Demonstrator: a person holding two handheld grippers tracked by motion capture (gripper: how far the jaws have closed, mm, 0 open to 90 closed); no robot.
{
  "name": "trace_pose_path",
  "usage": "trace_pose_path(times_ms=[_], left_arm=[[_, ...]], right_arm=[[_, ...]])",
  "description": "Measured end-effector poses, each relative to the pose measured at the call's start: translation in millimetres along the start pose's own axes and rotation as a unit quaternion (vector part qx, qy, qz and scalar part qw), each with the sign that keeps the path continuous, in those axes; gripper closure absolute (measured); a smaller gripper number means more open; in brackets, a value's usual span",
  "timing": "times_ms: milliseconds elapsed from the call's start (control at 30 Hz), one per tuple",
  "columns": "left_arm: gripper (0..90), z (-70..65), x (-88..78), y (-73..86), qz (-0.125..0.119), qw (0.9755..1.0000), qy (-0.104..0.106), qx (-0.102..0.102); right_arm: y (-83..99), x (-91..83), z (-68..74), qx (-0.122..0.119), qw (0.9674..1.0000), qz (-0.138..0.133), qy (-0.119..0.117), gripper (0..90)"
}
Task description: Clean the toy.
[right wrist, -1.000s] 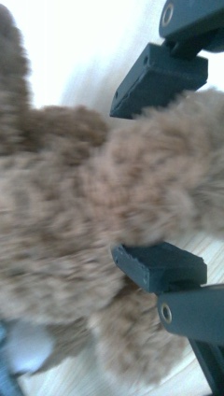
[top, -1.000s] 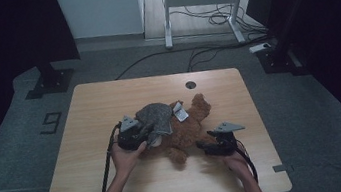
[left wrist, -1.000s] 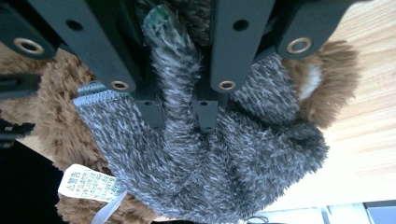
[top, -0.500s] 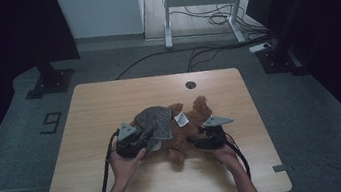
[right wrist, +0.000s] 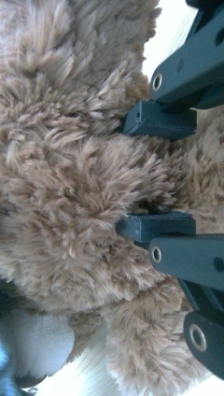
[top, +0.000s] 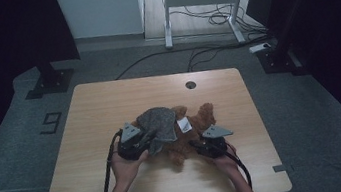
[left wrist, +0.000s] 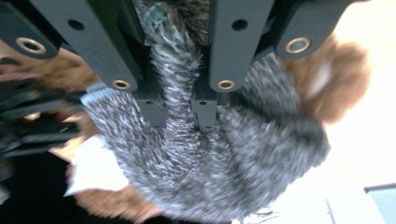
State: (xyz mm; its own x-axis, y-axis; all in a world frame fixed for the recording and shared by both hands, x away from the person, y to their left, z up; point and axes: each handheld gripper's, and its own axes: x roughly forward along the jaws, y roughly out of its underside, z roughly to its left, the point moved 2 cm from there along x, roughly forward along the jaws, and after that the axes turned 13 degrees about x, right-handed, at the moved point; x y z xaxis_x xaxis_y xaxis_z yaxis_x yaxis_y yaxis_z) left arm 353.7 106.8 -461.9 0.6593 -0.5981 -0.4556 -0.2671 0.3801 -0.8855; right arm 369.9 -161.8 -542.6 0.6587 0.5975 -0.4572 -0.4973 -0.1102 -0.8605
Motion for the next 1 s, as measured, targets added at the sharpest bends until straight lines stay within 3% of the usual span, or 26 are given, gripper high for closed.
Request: trace_pose_path(times_ms=[33,67,100,200,300,333,433,467,500,600,767,867,900,933,1000], left_arm=[[78.5,-7.3,0.8,-13.5,-0.012,0.9998,0.011,0.007],[78.4,-7.3,0.8,-13.5,-0.012,0.9998,0.011,0.007],[78.4,-19.4,6.4,-29.6,-0.021,0.9994,0.023,0.013],[78.4,-30.6,15.2,-41.1,-0.022,0.9989,0.032,0.026],[78.3,-55.7,48.8,-56.8,0.000,0.9978,0.047,0.047],[78.3,-55.7,48.8,-56.8,0.000,0.9978,0.047,0.047],[78.2,-67.3,78.8,-53.5,0.034,0.9966,0.044,0.060],[78.2,-67.0,85.9,-49.8,0.045,0.9962,0.040,0.062],[78.0,-62.9,92.3,-42.7,0.043,0.9970,0.040,0.051],[78.1,-56.1,90.7,-38.3,0.036,0.9978,0.042,0.036],[78.4,-39.5,75.1,-31.9,0.042,0.9983,0.012,0.040],[78.3,-23.7,66.0,-22.2,0.049,0.9985,-0.001,0.026],[78.2,-12.1,59.8,-13.5,0.053,0.9984,-0.011,0.016],[78.2,-12.1,59.8,-13.5,0.053,0.9984,-0.011,0.016],[78.1,2.9,49.9,-2.4,0.048,0.9986,-0.021,0.007]], right_arm=[[-0.2,0.0,-1.0,0.002,1.0000,0.000,-0.003,59.8],[-0.2,0.0,-1.0,0.002,1.0000,0.000,-0.003,59.8],[-0.1,-0.1,-0.8,0.002,1.0000,-0.001,-0.003,59.8],[0.1,-0.2,-1.0,0.003,1.0000,-0.001,-0.004,59.8],[0.7,-1.0,-2.2,0.010,0.9999,-0.003,-0.009,60.0],[0.7,-1.0,-2.2,0.010,0.9999,-0.003,-0.009,60.0],[1.7,-1.6,-1.9,0.008,0.9999,-0.004,-0.008,60.5],[1.7,-1.6,-1.9,0.008,0.9999,-0.004,-0.008,60.5],[2.2,-1.9,-2.5,0.008,0.9999,-0.004,-0.007,61.0],[2.8,-2.0,-3.4,0.011,0.9999,-0.005,-0.007,61.4],[2.7,-1.9,-3.7,0.012,0.9999,-0.008,-0.007,61.7],[3.1,-2.2,-4.0,0.013,0.9998,-0.009,-0.009,61.8],[3.0,-2.2,-4.6,0.013,0.9998,-0.009,-0.009,61.8],[3.0,-2.2,-4.6,0.013,0.9998,-0.009,-0.009,61.8],[3.2,-2.2,-4.9,0.014,0.9998,-0.010,-0.011,61.8]])
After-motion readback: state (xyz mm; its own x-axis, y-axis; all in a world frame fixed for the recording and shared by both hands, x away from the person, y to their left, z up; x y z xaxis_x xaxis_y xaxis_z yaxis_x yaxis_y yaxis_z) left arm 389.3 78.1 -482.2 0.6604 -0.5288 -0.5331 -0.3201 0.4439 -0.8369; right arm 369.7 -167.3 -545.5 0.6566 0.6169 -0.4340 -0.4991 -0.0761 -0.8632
